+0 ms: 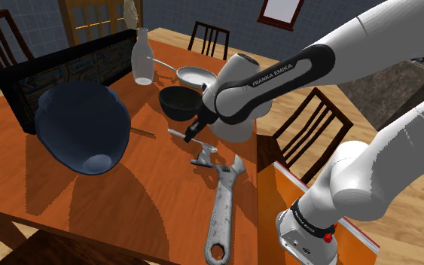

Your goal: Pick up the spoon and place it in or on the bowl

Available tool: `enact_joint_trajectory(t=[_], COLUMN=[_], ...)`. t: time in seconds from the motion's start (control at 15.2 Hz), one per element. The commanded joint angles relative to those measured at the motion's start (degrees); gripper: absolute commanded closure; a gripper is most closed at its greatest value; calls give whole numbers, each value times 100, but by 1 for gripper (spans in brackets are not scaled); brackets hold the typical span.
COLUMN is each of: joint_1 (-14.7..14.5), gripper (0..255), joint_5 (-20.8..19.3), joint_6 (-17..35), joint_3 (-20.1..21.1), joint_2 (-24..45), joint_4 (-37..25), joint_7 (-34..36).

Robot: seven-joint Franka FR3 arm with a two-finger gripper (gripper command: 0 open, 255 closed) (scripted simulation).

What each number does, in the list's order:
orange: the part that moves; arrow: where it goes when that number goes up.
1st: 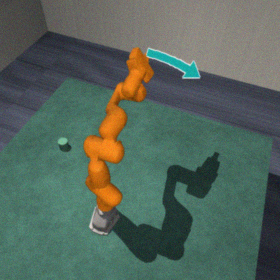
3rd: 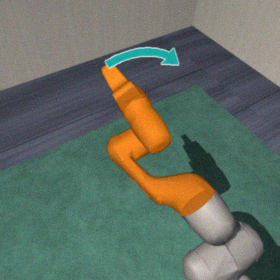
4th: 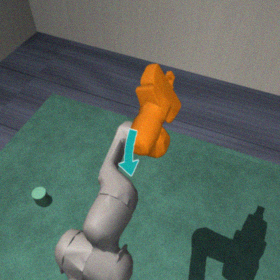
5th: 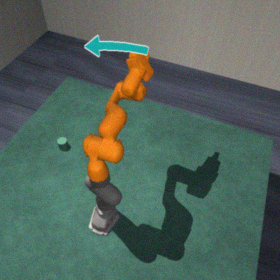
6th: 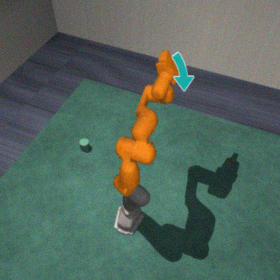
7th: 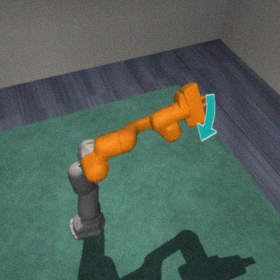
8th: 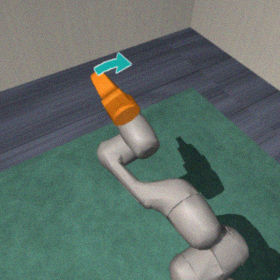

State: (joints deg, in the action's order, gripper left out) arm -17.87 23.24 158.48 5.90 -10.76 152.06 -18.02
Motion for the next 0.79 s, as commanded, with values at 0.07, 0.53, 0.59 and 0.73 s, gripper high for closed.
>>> enact_joint_trajectory(t=[0.07,0.53,0.59,0.73], joint_1=[56,180,194,221], gripper=[255,255,255,255], joint_5=[-135,-400,-430,-485], joint_6=[-234,-865,-955,-1133], joint_3=[21,56,59,63], joint_2=[-188,-634,-690,-798], joint_4=[-49,-242,-276,-348], joint_7=[130,388,418,475])
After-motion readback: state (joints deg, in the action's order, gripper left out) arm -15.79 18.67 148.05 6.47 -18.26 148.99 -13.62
